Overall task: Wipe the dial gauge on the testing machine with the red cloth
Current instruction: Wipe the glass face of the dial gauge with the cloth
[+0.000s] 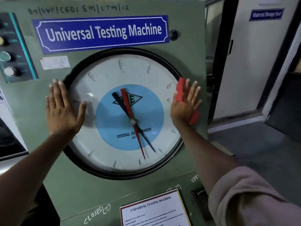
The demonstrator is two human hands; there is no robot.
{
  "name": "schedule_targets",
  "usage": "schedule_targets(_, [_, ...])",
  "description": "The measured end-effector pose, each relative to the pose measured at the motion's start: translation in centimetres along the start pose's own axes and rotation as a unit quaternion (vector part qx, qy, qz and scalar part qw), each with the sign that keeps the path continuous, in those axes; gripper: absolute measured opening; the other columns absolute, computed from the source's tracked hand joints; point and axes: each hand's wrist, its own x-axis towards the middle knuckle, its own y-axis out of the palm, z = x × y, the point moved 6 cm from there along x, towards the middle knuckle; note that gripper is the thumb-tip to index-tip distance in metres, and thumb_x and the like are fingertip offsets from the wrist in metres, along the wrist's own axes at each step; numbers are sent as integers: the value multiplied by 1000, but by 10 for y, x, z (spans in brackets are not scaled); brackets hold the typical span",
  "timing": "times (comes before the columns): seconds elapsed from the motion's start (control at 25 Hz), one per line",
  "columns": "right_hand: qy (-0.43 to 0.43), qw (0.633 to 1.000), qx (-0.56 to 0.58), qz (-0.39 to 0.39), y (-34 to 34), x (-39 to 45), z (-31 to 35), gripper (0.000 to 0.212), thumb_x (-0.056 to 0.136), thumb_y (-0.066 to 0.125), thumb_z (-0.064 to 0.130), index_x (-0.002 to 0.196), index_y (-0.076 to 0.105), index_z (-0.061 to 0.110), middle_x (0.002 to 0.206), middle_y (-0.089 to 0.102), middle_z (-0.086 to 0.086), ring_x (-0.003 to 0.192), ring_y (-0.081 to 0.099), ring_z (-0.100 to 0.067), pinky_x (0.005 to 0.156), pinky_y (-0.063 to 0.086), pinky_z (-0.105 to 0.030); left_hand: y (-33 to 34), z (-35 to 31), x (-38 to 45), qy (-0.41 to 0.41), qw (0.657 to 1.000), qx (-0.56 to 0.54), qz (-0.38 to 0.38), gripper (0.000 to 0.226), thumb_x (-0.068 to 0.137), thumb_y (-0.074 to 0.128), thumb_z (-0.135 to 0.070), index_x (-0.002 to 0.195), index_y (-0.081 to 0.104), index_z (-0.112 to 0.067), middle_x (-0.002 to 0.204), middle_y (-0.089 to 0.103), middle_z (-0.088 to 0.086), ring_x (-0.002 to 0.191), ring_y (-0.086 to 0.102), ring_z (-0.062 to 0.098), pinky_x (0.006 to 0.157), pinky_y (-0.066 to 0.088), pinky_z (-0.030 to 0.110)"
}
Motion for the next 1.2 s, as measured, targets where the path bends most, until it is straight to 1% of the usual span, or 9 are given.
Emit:
schedule_targets(0.16, [108,992,73,3,14,-46,-31,67,113,36,47,171,14,23,180,10,-7,166,9,-30,126,25,-61,2,4,0,3,1000,0,-16,92,105,32,-66,172,-5,-15,182,0,11,166,-7,15,134,2,41])
schedule_targets(0.28, [175,981,87,4,23,-88,-46,67,113,40,44,171,14,21,179,11,-8,166,11,-29,127,27,-55,4,5,0,3,1000,-1,-27,91,105,32,-67,172,-10,-21,182,-2,9,164,-14,9,132,-7,31])
schedule_targets(0.4, [196,973,123,19,31,-112,-52,67,112,42,44,170,15,23,180,10,-7,166,10,-28,129,23,-56,6,4,-1,-3,1000,-5,-29,91,105,32,-67,172,-10,-21,182,-3,8,163,-17,7,132,-8,28])
schedule_targets(0.52, [199,974,107,29,30,-90,-44,70,112,39,46,171,9,23,180,4,-8,167,4,-29,129,16,-61,3,2,-1,-7,1000,-11,-15,91,105,30,-67,172,-8,-18,182,-4,9,166,-13,12,134,-4,34])
schedule_targets(0.68, [113,992,52,15,17,-21,7,74,110,36,48,172,5,23,180,0,-9,166,1,-33,126,16,-69,-6,-4,-1,-15,1000,-13,4,92,105,35,-61,172,-1,-9,182,-1,13,169,-1,29,135,5,44])
schedule_targets(0.84, [-35,999,25,-6,-1,25,84,81,103,40,48,172,3,26,181,3,-6,167,5,-27,128,13,-69,-9,-7,1,-19,999,-16,34,93,104,36,-60,172,1,-7,182,-2,11,169,-1,27,136,5,46])
schedule_targets(1.0, [-273,962,2,22,-11,29,168,79,108,45,41,172,1,26,181,0,-6,167,3,-27,127,8,-72,-17,-9,1,-19,998,-13,65,92,104,36,-61,173,2,-9,182,-1,8,169,1,27,136,7,49])
schedule_targets(1.08, [-320,947,-9,41,-20,28,191,76,111,40,46,171,-2,28,181,-6,-4,167,-2,-25,128,5,-71,-26,-7,2,-10,996,2,88,92,103,35,-62,173,2,-12,182,-1,7,169,4,26,136,7,50])
schedule_targets(1.2, [-342,938,-2,63,-39,19,210,71,112,30,53,172,-2,30,180,-8,-4,167,-5,-23,128,-3,-68,-49,1,3,-15,995,25,99,92,102,33,-65,173,6,-13,182,2,6,169,5,26,136,6,51])
